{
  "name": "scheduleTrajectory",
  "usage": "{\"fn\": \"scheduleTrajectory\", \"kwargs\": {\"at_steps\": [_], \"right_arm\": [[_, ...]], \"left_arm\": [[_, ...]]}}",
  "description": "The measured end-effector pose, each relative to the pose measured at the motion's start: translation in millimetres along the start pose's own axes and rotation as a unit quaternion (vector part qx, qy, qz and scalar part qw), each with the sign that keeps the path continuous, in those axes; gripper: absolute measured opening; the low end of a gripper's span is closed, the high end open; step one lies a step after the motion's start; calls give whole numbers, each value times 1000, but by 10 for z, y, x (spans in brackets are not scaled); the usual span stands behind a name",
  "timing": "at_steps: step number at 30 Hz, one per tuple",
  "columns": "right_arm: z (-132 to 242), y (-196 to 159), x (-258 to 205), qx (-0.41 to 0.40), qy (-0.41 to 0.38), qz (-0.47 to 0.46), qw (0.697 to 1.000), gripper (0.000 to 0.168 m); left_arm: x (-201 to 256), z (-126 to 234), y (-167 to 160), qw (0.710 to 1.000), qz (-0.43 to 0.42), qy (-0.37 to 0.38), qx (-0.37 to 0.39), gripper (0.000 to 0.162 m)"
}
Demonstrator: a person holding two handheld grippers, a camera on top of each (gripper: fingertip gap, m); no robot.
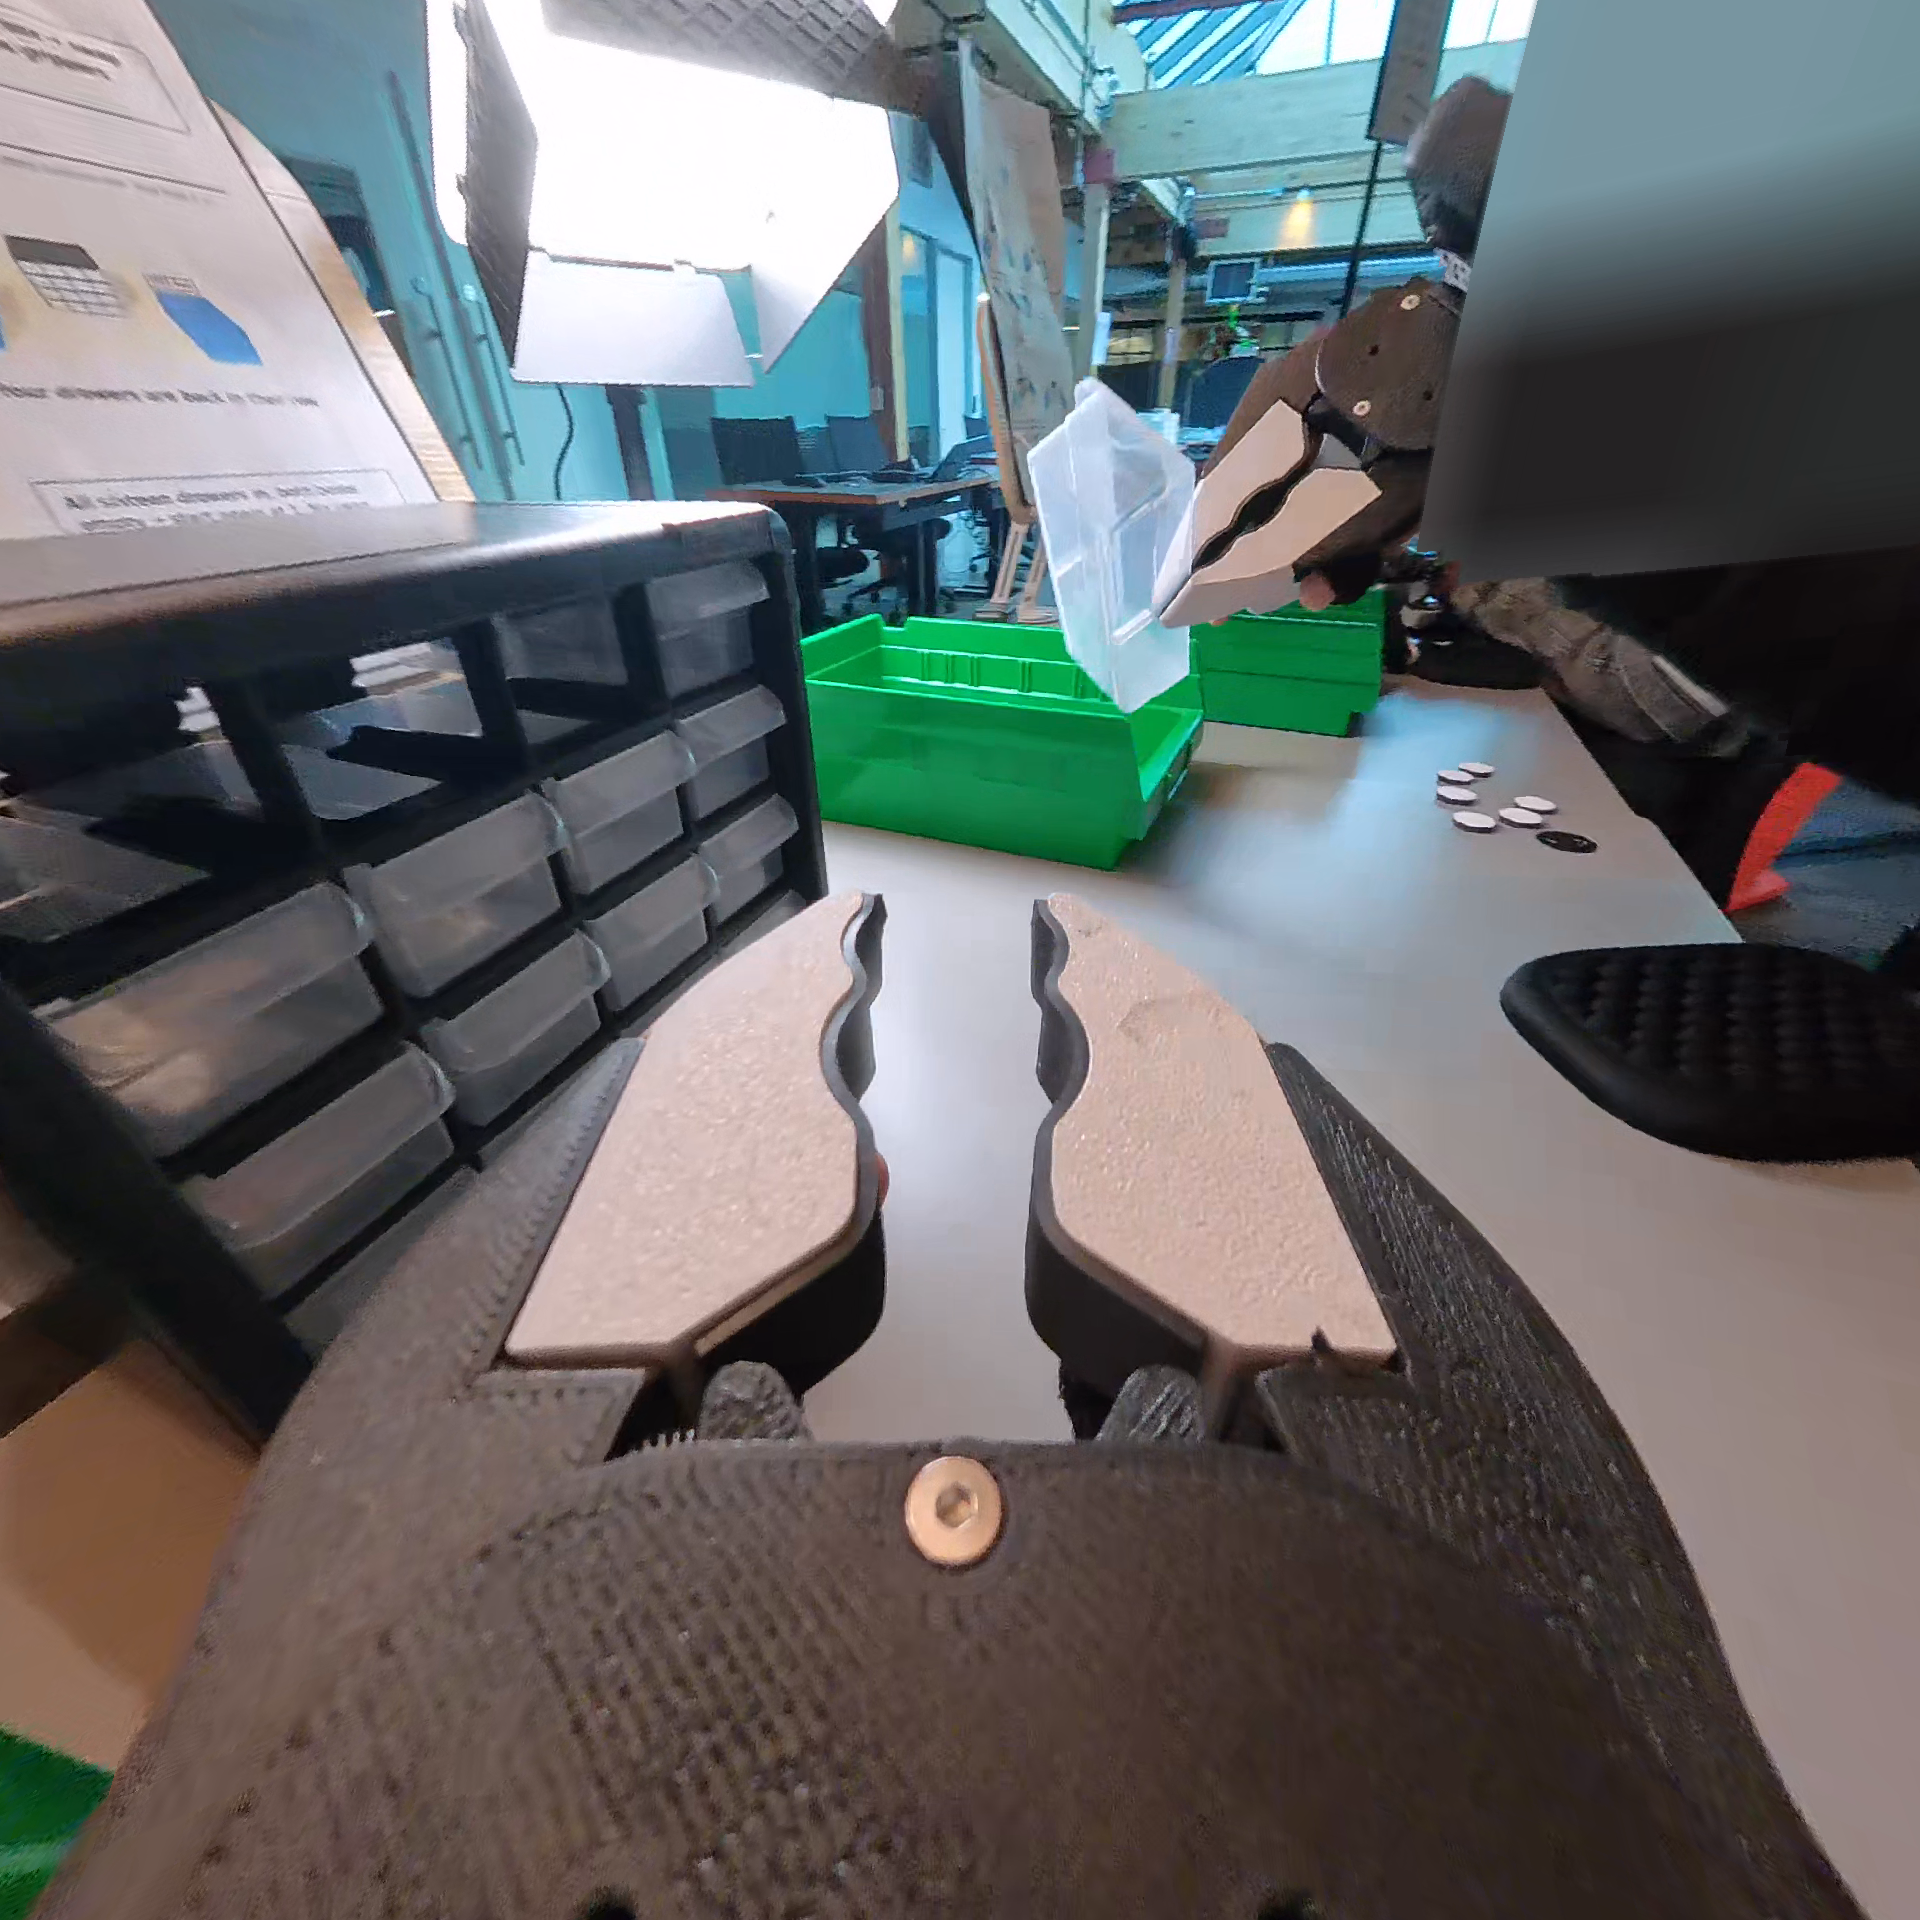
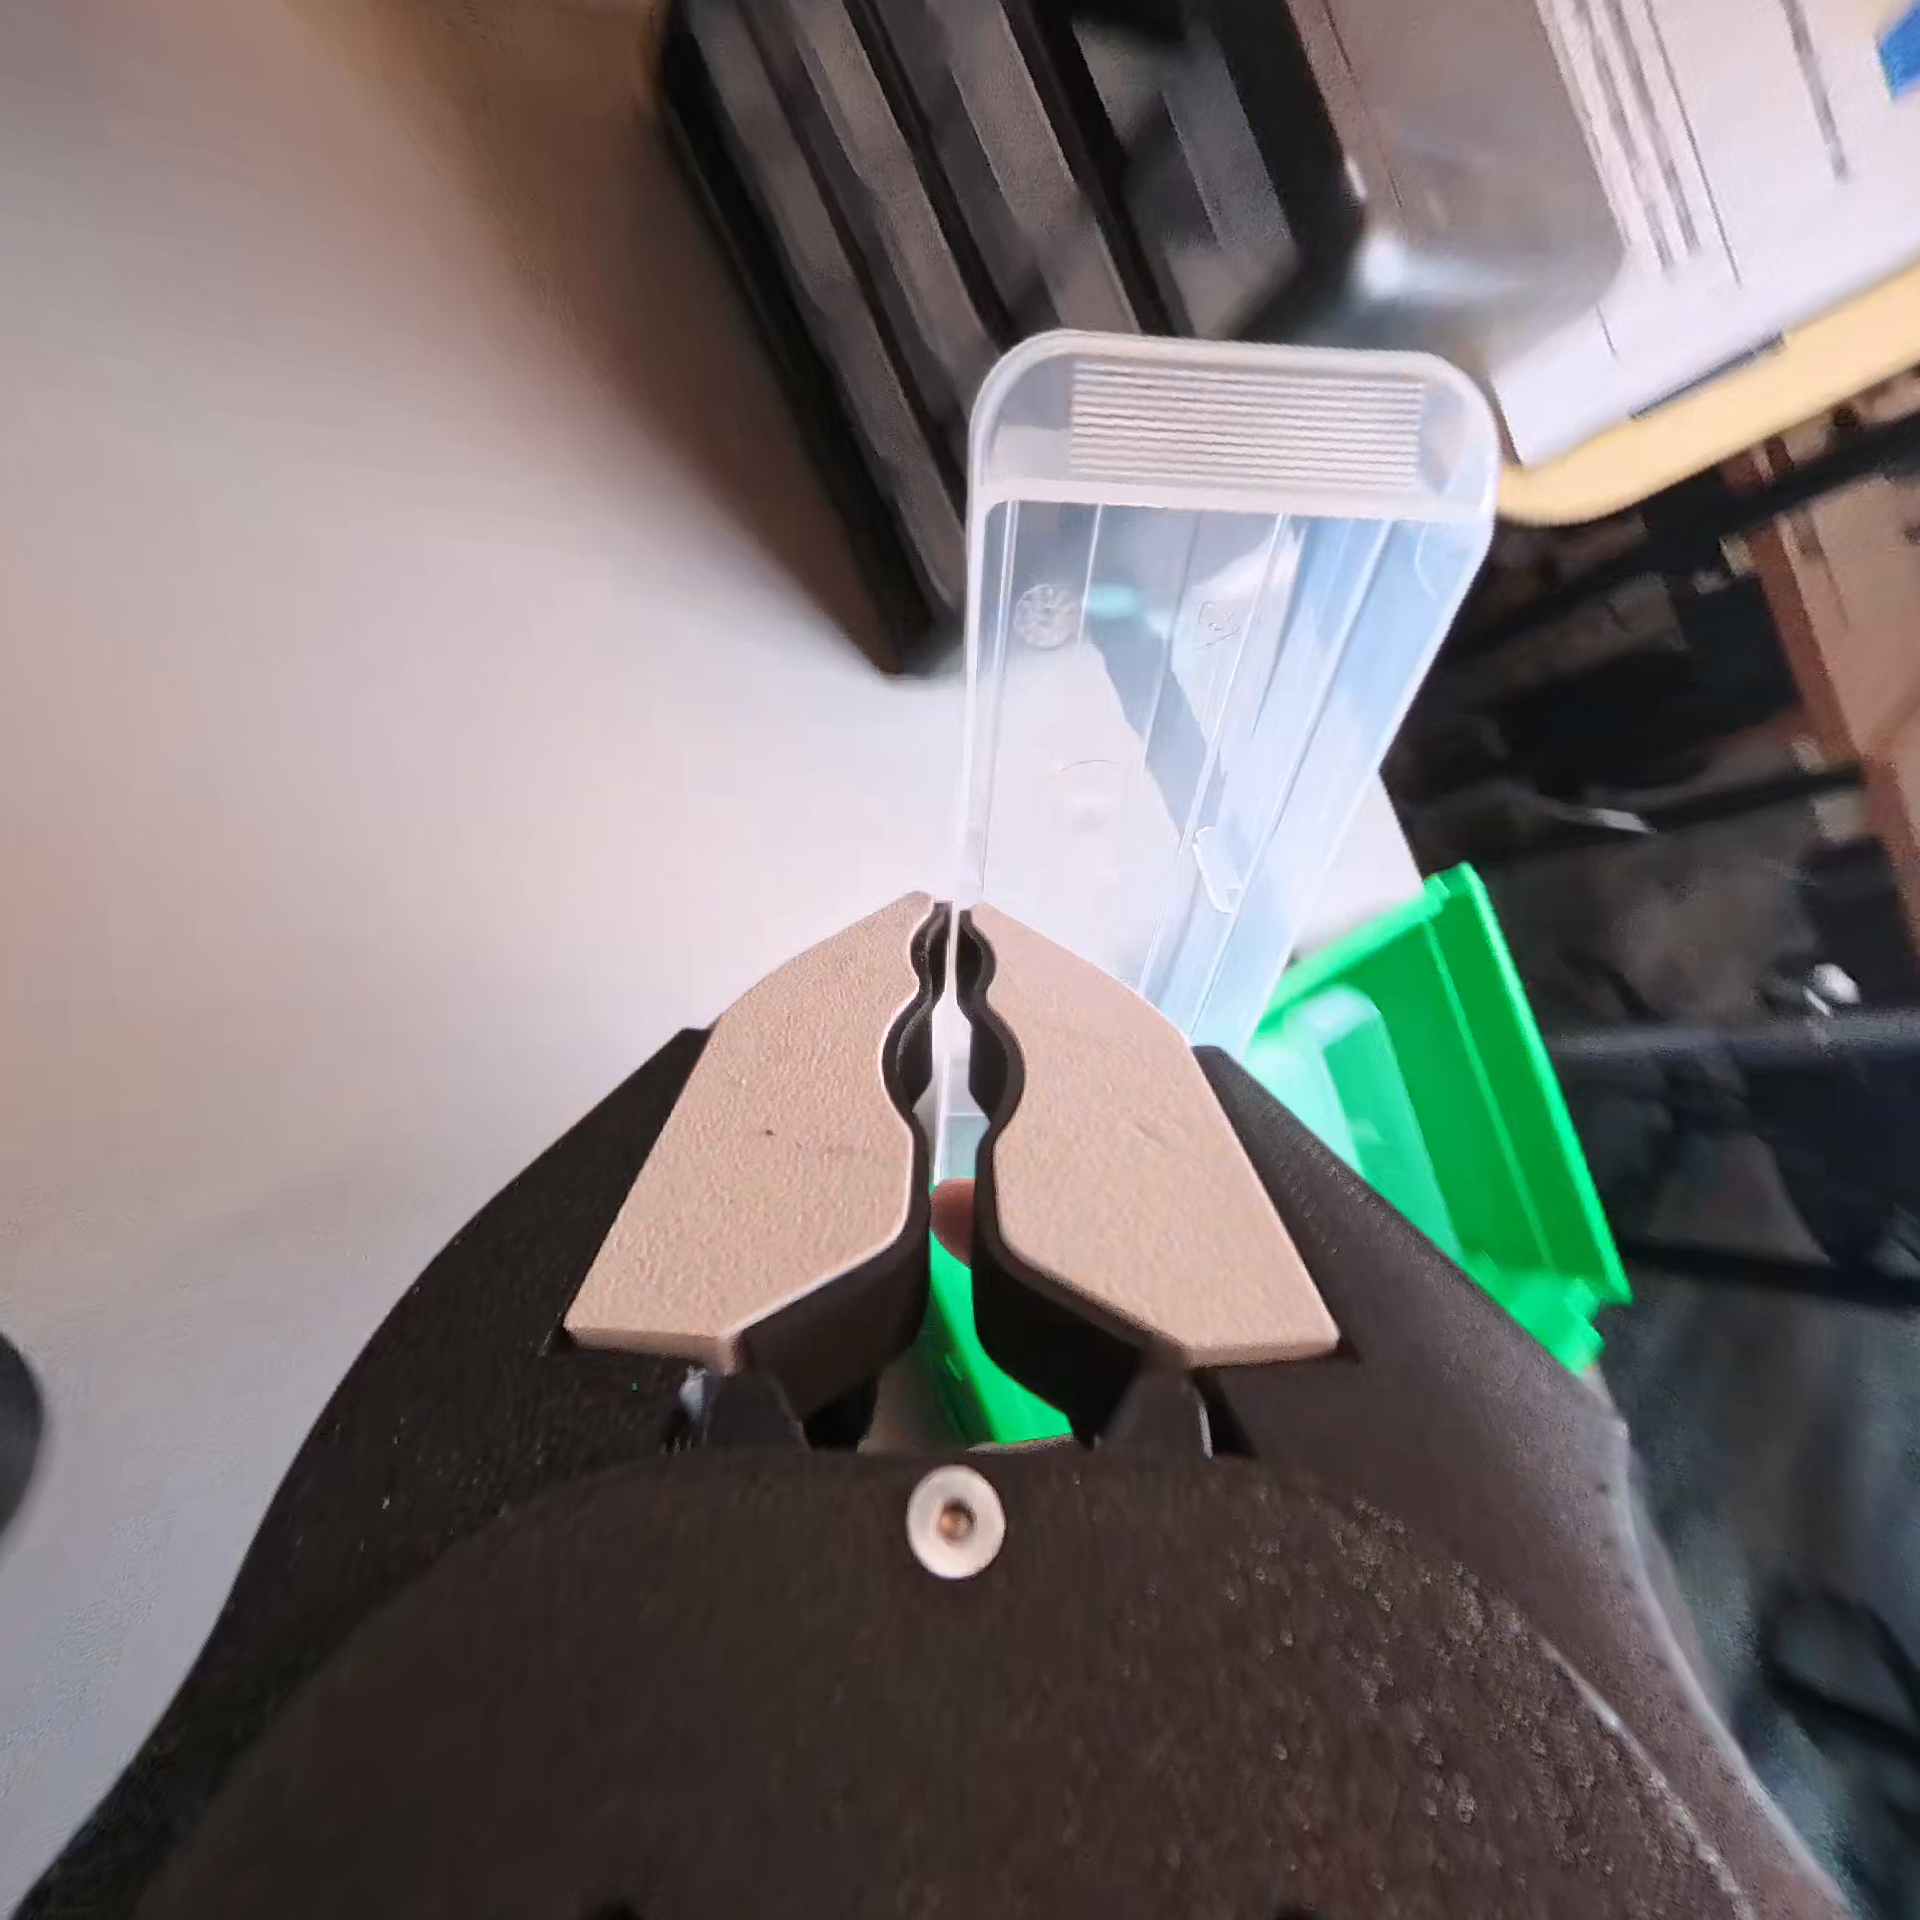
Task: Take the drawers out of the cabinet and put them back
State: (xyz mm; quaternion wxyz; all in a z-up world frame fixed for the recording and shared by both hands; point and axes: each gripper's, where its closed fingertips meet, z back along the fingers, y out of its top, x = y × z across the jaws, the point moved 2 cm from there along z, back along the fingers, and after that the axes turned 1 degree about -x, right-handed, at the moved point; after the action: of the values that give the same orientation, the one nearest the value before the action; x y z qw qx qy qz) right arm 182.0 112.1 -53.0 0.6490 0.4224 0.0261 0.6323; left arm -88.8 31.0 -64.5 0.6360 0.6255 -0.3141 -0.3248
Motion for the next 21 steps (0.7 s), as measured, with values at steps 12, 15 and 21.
{"fn": "scheduleTrajectory", "kwargs": {"at_steps": [12,15,21], "right_arm": [[-263,-1668,905,-251,-25,45,967,1],[-512,-1913,859,-279,18,73,957,1],[-853,-2204,794,-297,87,122,943,2]], "left_arm": [[-124,202,-297,998,4,57,-38,25],[-165,211,-390,997,-3,65,-47,24],[-158,163,-509,995,-21,71,-66,24]]}}
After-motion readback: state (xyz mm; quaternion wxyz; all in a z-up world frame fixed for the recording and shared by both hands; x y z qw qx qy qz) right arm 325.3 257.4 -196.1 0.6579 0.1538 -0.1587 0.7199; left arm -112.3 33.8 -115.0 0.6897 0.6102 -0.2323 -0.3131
